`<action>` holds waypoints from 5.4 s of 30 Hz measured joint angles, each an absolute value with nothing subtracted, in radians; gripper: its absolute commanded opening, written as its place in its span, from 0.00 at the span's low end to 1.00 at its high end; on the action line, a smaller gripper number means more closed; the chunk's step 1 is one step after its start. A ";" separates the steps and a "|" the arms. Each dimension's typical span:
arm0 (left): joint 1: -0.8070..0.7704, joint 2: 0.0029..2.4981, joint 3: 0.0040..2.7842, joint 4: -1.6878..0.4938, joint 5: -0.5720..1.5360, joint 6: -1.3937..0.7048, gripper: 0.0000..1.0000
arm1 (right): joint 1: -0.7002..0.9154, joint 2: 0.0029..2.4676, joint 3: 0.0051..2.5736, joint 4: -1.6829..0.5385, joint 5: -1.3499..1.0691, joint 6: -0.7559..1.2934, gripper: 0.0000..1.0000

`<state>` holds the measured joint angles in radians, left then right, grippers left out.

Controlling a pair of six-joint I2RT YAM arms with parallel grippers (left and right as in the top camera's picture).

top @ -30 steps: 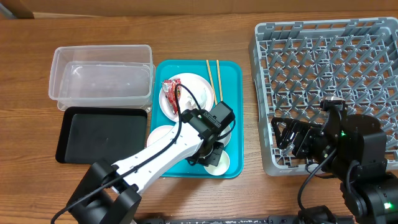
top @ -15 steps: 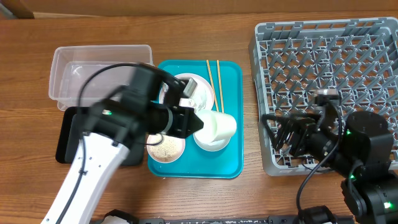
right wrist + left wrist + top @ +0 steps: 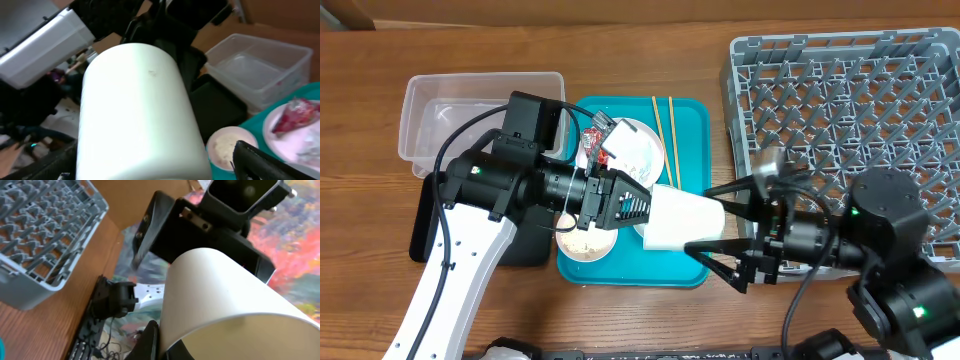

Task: Sort waste into correct bins and load items into the dishwasher
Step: 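Pass the white cup from the left gripper to the right gripper, then carry the white cup with the right gripper into the dish rack, then grasp the pink bowl of rice with the left gripper, then tip the pink bowl over the black tray to dump the rice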

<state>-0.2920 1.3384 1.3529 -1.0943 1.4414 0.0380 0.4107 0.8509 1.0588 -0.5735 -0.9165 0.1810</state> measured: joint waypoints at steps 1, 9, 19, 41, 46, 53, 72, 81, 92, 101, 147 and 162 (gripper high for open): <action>-0.292 1.338 1.353 -1.095 1.446 0.040 0.04 | 0.423 0.862 1.059 -0.558 -0.923 0.179 0.94; -0.315 1.338 1.353 -1.126 1.420 0.054 0.04 | 0.447 0.888 1.059 -0.478 -0.945 0.183 0.78; -0.319 1.339 1.353 -1.106 1.387 0.062 0.04 | 0.447 0.887 1.061 -0.498 -0.956 0.187 0.84; -0.321 1.341 1.353 -1.025 1.330 0.017 0.57 | 0.426 0.888 1.062 -0.564 -0.899 0.186 0.61; -0.321 1.341 1.353 -1.076 0.992 -0.080 0.62 | 0.339 0.845 1.062 -0.741 -0.706 0.218 0.57; -0.321 1.341 1.353 -1.114 0.690 -0.167 0.63 | 0.223 0.845 1.065 -1.037 -0.216 0.340 0.57; -0.321 1.341 1.353 -1.175 0.608 -0.185 0.64 | 0.185 1.341 1.065 -1.361 0.045 0.500 0.90; -0.327 1.341 1.353 -1.187 0.603 -0.185 0.55 | 0.176 1.338 1.185 -1.322 0.025 0.498 0.90; -0.569 1.340 1.211 -1.217 0.169 -0.479 0.48 | 0.263 1.077 1.348 -1.163 -0.173 0.407 0.91; -0.627 1.412 0.902 -0.870 -0.068 -0.632 0.40 | 0.322 1.061 1.348 -1.171 -0.206 0.393 0.91; 0.470 1.503 0.987 -1.018 0.923 -0.019 0.04 | 0.323 1.060 1.348 -1.172 -0.205 0.391 0.92; 0.638 1.801 0.987 -1.131 1.460 0.335 0.04 | 0.323 1.060 1.348 -1.185 -0.183 0.387 0.93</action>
